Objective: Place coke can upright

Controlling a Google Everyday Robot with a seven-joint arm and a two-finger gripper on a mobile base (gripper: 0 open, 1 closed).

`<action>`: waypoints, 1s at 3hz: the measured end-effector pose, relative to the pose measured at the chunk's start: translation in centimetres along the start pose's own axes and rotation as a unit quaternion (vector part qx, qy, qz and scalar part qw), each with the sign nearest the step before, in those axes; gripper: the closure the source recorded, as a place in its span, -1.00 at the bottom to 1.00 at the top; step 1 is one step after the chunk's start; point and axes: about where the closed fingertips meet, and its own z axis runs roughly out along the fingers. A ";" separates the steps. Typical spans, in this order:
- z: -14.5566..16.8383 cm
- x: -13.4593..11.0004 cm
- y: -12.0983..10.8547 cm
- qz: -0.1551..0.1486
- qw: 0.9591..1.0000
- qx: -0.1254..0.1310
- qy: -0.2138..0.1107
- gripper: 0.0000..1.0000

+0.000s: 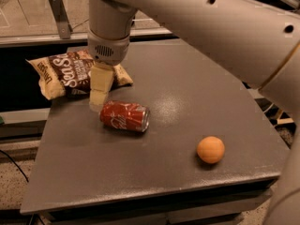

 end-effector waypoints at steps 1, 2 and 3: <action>1.4 -1.0 1.4 0.029 0.999 0.008 0.043 -1.00; 4.1 -0.5 3.0 0.043 0.993 0.022 0.105 -1.00; 5.1 1.4 3.6 0.052 0.991 0.027 0.118 -1.00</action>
Offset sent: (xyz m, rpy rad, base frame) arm -0.0376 0.0159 -0.0649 -0.3358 0.0054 -0.1450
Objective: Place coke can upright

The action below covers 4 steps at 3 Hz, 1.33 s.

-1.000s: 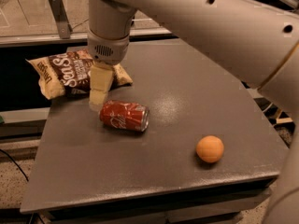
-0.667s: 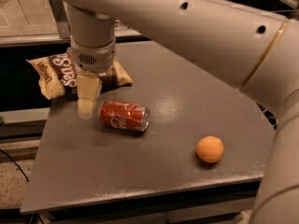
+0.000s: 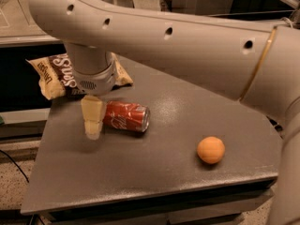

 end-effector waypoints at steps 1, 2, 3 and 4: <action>0.8 2.4 0.1 0.019 1.000 -0.003 -0.008 -1.00; 1.7 4.2 0.0 0.036 0.999 -0.009 -0.013 -0.55; 2.1 4.6 0.0 0.042 0.999 -0.014 -0.017 -0.09; 2.1 4.5 0.0 0.041 0.999 -0.013 -0.018 0.37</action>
Offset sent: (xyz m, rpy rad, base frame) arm -0.0088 -0.0591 -0.0262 0.0425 0.0218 -0.0969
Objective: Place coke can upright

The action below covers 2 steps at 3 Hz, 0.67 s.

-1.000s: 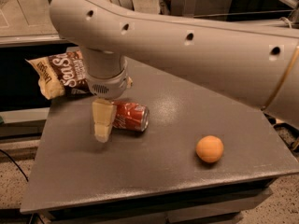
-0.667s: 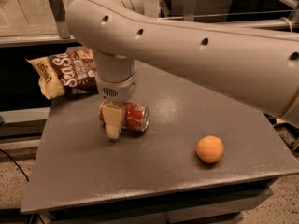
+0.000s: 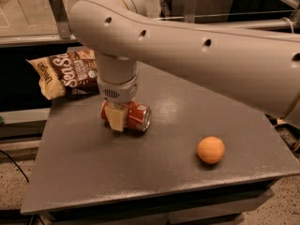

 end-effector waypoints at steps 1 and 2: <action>-0.4 0.4 -0.7 -0.002 1.000 0.004 -0.006 0.97; -2.2 2.6 -3.9 -0.005 0.998 0.004 -0.058 1.00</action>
Offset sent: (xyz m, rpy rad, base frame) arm 0.0553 -0.0795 0.0490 0.2226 -0.0789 0.1091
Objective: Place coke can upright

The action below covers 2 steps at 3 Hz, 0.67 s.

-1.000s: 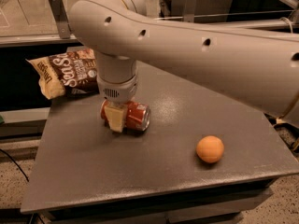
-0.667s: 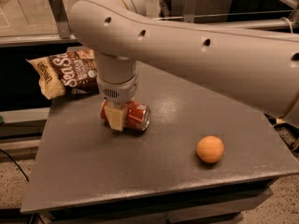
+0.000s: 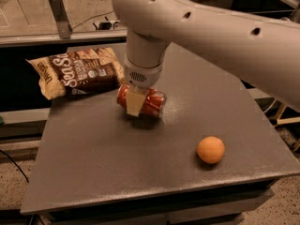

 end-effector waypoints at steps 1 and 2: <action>-4.7 2.6 -3.9 -0.024 0.999 0.027 -0.038 1.00; -6.1 1.8 -4.5 -0.055 0.996 0.042 -0.051 1.00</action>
Offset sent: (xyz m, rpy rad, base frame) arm 0.0170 -0.0312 0.0298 0.0380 -0.0530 0.0276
